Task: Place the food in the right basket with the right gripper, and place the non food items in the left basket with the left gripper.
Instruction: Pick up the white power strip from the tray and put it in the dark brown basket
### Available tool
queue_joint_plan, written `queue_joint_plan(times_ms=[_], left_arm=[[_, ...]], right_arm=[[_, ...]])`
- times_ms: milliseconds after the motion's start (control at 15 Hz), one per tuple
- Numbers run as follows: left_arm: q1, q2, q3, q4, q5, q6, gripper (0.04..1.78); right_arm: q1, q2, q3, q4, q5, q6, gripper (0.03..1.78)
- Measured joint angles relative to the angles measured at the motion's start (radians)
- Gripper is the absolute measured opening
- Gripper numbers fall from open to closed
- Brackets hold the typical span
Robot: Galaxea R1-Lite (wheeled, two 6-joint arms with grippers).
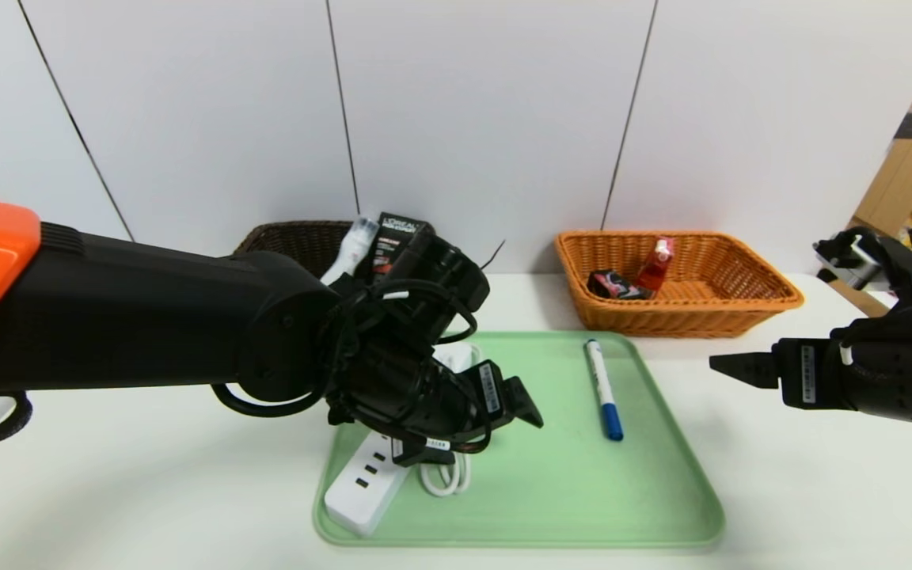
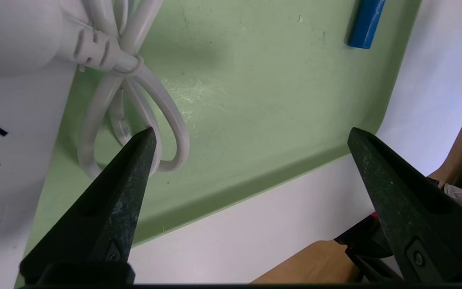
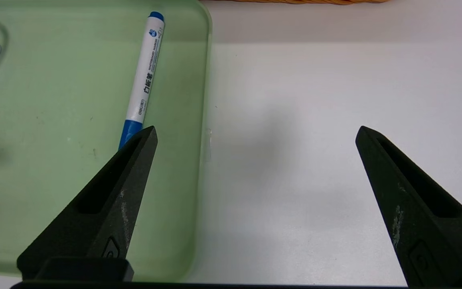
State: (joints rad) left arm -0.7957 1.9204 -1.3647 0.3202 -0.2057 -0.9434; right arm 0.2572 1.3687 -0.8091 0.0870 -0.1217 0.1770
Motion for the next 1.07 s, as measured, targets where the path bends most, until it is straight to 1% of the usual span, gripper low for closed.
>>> queue_joint_plan(times_ms=[267, 467, 1067], left_arm=[[0.0, 0.029, 0.0, -0.002, 0.005, 0.008, 1.69], [-0.004, 0.039, 0.002, 0.0, 0.034, 0.013, 1.69], [-0.014, 0.0, -0.009, 0.014, 0.034, 0.003, 1.69]], right_arm=[[-0.005, -0.001, -0.004, 0.0, 0.001, 0.0, 1.71], [-0.006, -0.003, -0.004, 0.0, 0.001, -0.001, 1.71], [-0.004, -0.013, 0.009, 0.0, 0.001, -0.001, 1.71]])
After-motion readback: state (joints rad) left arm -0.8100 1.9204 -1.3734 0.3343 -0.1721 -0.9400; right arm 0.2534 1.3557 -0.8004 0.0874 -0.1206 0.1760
